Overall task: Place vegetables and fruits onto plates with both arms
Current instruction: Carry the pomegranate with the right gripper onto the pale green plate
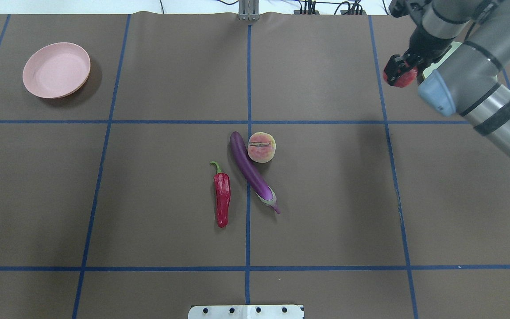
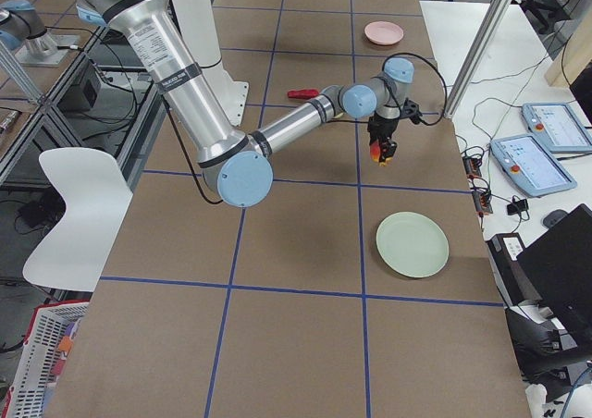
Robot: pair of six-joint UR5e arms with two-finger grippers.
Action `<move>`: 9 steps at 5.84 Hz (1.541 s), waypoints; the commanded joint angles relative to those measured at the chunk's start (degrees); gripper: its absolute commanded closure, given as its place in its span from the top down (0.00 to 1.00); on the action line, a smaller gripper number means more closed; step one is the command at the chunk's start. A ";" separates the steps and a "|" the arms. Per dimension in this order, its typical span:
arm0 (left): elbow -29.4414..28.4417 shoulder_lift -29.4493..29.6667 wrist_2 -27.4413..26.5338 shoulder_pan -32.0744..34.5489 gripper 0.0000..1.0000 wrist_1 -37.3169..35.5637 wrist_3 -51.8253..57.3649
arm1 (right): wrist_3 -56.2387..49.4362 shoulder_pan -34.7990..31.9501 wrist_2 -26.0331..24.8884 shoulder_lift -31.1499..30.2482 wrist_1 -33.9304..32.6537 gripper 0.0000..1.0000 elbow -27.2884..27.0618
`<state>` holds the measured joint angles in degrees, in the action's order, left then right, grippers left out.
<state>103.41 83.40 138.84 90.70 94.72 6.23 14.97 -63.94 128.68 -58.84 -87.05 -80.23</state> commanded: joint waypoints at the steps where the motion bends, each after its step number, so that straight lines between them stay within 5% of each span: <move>1: 0.12 0.00 0.02 0.00 1.00 0.46 0.01 | -4.85 -5.75 3.68 -1.10 16.77 0.00 18.45; 2: 0.12 0.00 0.11 0.00 1.00 0.82 0.01 | -4.86 -6.02 3.07 -2.84 20.22 0.36 21.32; 3: 0.12 0.00 0.11 0.00 1.00 0.82 0.01 | -4.51 -6.28 1.85 -4.16 21.82 0.98 21.52; 5: 0.12 0.00 0.03 0.00 1.00 0.73 0.01 | 0.72 -7.34 1.83 -2.96 21.84 0.99 20.22; 7: 0.12 0.00 0.20 0.00 1.00 0.91 -0.08 | 13.27 -3.33 1.66 -1.37 19.75 0.99 10.41; 9: 0.12 -0.08 0.20 0.00 1.00 0.82 -0.08 | 22.24 5.87 -5.68 4.84 15.88 0.99 6.07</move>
<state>103.54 83.38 139.03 90.70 95.55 6.15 32.27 -63.08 126.51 -57.13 -69.62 -72.22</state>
